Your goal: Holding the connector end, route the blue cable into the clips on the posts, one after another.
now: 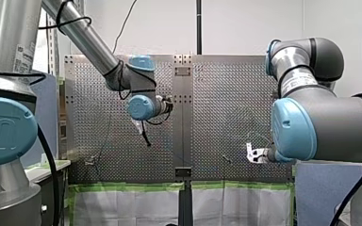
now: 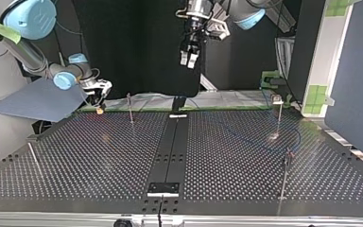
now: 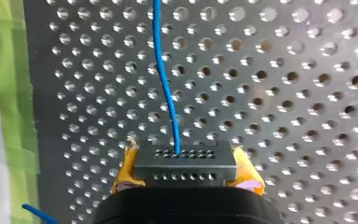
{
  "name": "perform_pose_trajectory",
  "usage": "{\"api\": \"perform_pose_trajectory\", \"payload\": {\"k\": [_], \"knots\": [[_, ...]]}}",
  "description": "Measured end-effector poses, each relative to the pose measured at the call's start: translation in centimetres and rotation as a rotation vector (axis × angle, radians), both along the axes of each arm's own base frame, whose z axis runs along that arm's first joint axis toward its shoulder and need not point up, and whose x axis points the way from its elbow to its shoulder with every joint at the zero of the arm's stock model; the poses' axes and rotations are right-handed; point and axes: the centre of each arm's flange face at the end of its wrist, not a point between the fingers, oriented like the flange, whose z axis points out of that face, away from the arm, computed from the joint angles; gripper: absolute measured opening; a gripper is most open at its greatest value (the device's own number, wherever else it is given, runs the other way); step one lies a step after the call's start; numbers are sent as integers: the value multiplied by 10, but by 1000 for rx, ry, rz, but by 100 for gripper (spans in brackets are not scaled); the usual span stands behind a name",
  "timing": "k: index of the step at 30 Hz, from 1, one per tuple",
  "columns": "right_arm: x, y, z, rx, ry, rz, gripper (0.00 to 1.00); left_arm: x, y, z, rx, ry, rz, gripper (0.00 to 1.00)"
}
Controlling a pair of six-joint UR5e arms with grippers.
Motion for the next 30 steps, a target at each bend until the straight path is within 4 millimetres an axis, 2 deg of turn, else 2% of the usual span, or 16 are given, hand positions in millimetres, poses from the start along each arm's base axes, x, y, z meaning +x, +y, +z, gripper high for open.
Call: {"api": "perform_pose_trajectory", "payload": {"k": [9, 12, 20, 26, 30], "knots": [[-3, 2, 42, -44, 13, -6, 0, -23, 22, -61, 92, 96, 16, 100], [-6, 7, 56, -55, 13, -15, 0, -34, 32, -74, 119, 125, 14, 100], [-14, 18, 83, -85, -4, -53, 0, -64, 59, -99, 184, 190, 13, 100], [-15, 13, 119, -151, -57, -67, 0, -87, 80, -115, 233, 236, 8, 100], [-7, 7, 152, -203, -103, -41, 0, -102, 94, -124, 264, 267, 3, 100]]}}
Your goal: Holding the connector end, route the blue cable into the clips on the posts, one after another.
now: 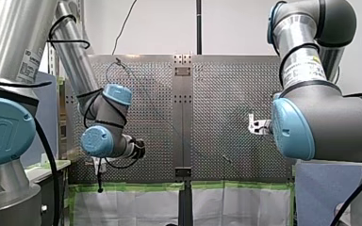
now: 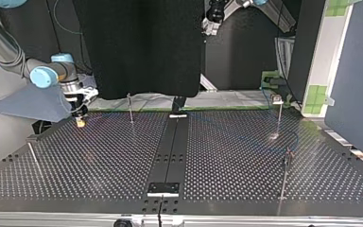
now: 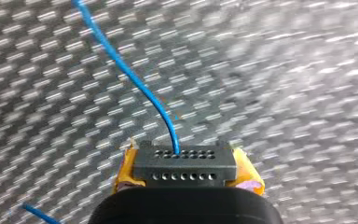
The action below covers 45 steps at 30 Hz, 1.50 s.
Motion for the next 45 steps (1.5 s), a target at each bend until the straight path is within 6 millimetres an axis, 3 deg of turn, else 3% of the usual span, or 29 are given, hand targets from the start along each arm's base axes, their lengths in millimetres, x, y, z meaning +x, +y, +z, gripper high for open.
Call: {"api": "perform_pose_trajectory", "payload": {"k": [10, 45], "knots": [[15, 5, 53, -57, -45, 36, 0, -6, 4, -3, -10, 5, -9, 100], [11, 8, 46, -39, -41, 33, 0, -6, 0, -3, -18, 1, -48, 100]]}}
